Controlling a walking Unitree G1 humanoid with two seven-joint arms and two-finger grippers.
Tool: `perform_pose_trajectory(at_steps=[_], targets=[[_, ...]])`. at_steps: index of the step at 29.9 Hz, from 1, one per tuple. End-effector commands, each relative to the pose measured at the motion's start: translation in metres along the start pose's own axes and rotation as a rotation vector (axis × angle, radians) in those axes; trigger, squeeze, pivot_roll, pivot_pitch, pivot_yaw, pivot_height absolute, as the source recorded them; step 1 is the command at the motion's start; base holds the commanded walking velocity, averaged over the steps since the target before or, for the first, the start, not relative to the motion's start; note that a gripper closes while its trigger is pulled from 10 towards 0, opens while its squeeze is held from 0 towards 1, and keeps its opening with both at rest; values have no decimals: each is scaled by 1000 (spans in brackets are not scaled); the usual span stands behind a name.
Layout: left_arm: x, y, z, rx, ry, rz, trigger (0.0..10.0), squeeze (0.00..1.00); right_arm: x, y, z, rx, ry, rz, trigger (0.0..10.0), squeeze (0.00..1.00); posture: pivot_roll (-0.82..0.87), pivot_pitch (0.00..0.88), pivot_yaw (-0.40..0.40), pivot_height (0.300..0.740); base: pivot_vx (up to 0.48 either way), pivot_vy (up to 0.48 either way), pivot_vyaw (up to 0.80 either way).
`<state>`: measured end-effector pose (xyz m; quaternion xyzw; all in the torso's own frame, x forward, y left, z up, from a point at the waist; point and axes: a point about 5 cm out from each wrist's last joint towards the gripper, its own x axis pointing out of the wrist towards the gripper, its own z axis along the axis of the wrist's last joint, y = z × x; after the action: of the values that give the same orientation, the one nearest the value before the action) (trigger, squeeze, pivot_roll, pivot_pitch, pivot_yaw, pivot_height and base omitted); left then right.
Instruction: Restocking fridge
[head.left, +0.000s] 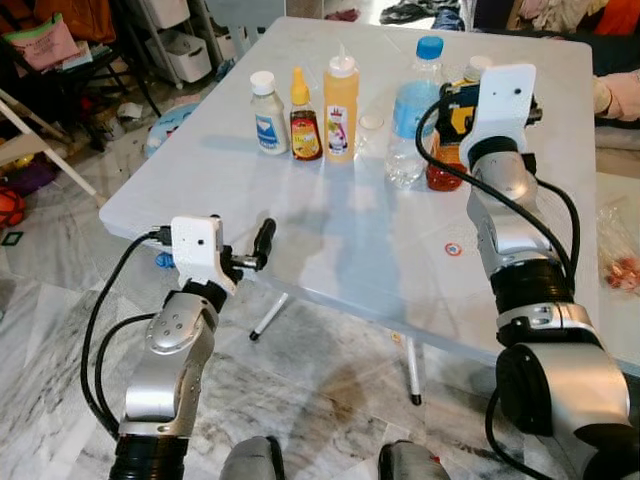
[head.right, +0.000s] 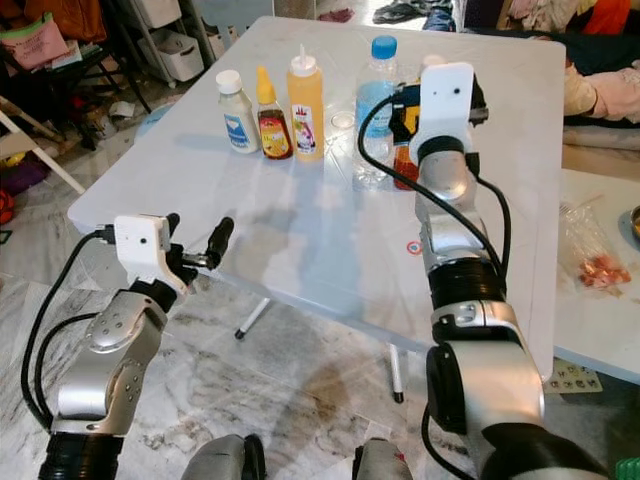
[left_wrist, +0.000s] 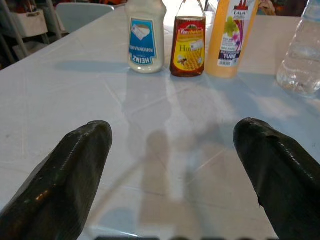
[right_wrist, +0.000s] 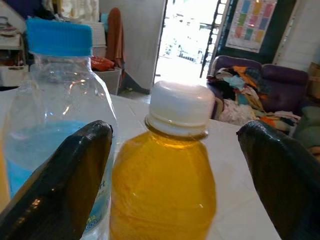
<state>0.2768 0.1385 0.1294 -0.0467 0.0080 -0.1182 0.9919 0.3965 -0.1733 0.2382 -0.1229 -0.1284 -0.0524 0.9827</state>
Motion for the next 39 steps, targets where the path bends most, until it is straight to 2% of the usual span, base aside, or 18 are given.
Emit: perform_pose_trajectory(at_steps=[1,8,9,11,12,39], targets=[[-4,3,1,14,7,9,10000,0,5,2,7,-10,-23,17,10000,0,53,142,117,740,0,0,0],[-4,2,3,16,12,6,10000,0,10,2,9,-16,-29,39,10000,0,60,146,121,740,0,0,0],[-4,3,3,17,12,6,10000,0,10,2,9,-16,-32,41,3569,0,61,147,123,740,0,0,0],[-5,3,3,18,13,6,10000,0,11,2,10,-17,-34,43,3569,0,61,147,122,740,0,0,0],[-5,3,3,20,15,7,10000,0,12,2,10,-18,-40,48,0,0,61,146,122,740,0,0,0],[-1,-2,2,10,15,-1,10000,0,13,-6,21,-29,-120,-16,0,0,43,128,113,740,0,0,0]])
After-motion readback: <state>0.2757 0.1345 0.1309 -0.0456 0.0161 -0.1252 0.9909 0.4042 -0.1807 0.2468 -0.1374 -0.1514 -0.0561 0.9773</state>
